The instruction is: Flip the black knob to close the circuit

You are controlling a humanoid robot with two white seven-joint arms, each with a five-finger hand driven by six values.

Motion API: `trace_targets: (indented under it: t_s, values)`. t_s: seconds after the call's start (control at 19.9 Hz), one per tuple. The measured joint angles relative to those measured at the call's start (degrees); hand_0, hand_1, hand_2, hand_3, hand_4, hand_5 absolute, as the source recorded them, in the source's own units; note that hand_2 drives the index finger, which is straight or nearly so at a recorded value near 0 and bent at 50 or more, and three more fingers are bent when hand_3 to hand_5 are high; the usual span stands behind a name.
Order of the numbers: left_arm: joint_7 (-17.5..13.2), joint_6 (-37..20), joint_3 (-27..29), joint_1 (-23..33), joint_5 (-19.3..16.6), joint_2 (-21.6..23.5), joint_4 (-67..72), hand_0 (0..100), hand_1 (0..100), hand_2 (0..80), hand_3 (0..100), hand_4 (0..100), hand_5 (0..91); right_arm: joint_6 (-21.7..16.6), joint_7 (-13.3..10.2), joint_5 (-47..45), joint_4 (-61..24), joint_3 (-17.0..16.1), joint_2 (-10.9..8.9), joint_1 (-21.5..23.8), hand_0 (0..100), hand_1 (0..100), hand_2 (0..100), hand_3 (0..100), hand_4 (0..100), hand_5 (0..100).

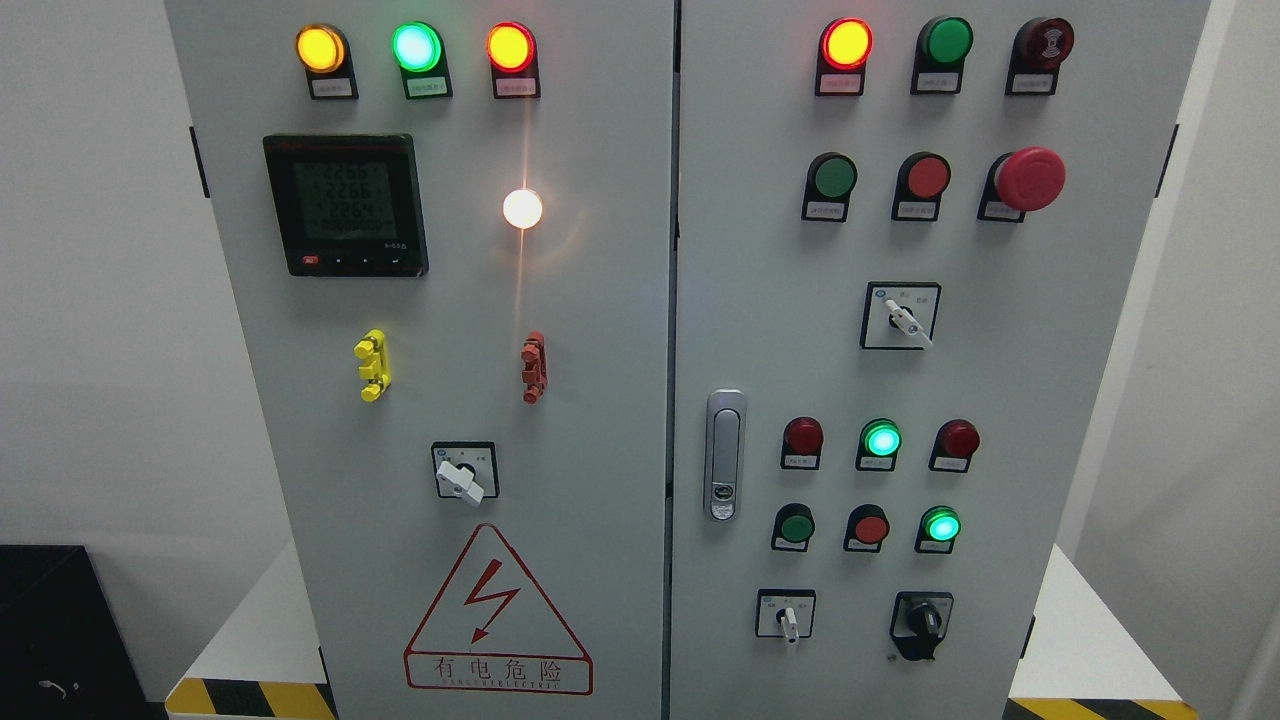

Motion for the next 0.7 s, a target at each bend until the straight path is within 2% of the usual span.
trace_targets:
  t_s: [0.15, 0.25, 0.3, 0.4, 0.5, 0.7]
  values:
    - [0.0, 0.0, 0.0, 0.0, 0.0, 0.0, 0.0, 12, 56, 0.0, 0, 0, 0.0, -0.22, 0.06, 3.7, -5.31, -0.03, 0.05, 0.02, 0, 5, 26, 37, 36, 16]
    - [0.0, 0.0, 0.0, 0.0, 0.0, 0.0, 0.0, 12, 56, 0.0, 0, 0, 0.0, -0.67, 0.09, 5.74, -9.26, -0.04, 0.09, 0.07, 0, 6, 36, 50, 49, 32]
    - [0.0, 0.0, 0.0, 0.0, 0.0, 0.0, 0.0, 12, 56, 0.0, 0, 0, 0.0, -0.84, 0.11, 6.72, -11.11, -0.06, 0.11, 0.1, 0, 6, 38, 52, 51, 34]
    - [0.0, 0.0, 0.0, 0.0, 0.0, 0.0, 0.0, 12, 56, 0.0, 0, 0, 0.0, -1.12, 0.33, 8.64, -14.96, -0.15, 0.14, 0.13, 0, 6, 48, 68, 61, 45]
    - [0.0, 0.0, 0.0, 0.0, 0.0, 0.0, 0.0, 12, 56, 0.0, 0, 0, 0.0, -1.28, 0.38, 10.39, -18.86, -0.48, 0.17, 0.15, 0, 7, 54, 77, 66, 52]
    - [0.0, 0.0, 0.0, 0.0, 0.0, 0.0, 0.0, 12, 56, 0.0, 0, 0, 0.0, -1.33, 0.12, 13.81, -26.71, -1.44, 0.22, 0.18, 0, 8, 65, 84, 73, 62]
